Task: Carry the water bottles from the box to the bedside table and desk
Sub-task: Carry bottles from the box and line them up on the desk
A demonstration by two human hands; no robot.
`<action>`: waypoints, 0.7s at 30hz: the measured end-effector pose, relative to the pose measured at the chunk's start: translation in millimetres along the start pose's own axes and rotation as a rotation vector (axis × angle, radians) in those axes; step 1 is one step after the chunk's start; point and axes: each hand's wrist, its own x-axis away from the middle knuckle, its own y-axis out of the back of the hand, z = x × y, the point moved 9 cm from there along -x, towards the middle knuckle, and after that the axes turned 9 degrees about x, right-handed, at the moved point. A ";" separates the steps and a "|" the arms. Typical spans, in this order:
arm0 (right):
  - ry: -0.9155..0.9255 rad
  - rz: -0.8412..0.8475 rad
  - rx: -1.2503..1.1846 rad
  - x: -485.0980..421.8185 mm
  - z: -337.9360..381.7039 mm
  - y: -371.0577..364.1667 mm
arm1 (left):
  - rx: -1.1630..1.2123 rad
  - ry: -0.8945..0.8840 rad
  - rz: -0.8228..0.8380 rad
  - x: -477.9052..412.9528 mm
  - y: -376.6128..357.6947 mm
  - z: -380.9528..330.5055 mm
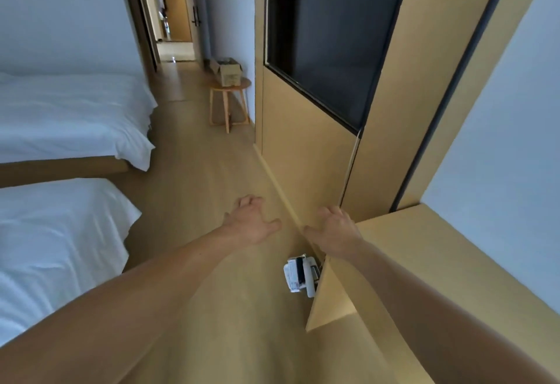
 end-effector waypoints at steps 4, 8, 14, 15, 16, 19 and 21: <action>0.098 0.050 0.011 -72.6 23.0 10.0 | -0.034 0.081 -0.046 -47.5 34.5 12.5; 0.179 0.049 0.027 -145.4 45.6 25.2 | 0.003 0.152 -0.108 -95.5 65.0 26.3; 0.280 0.063 0.074 -236.7 103.4 27.0 | 0.003 0.249 -0.142 -160.6 103.8 75.0; 0.297 0.063 0.079 -253.0 115.7 27.4 | 0.003 0.261 -0.150 -173.9 111.8 85.2; 0.312 0.060 0.083 -270.2 127.9 28.5 | 0.003 0.269 -0.157 -188.0 119.3 95.1; 0.330 0.039 0.091 -327.1 162.6 35.1 | 0.007 0.275 -0.166 -235.4 141.4 124.0; 0.329 0.031 0.096 -365.4 183.4 39.2 | 0.007 0.260 -0.173 -271.2 159.4 139.7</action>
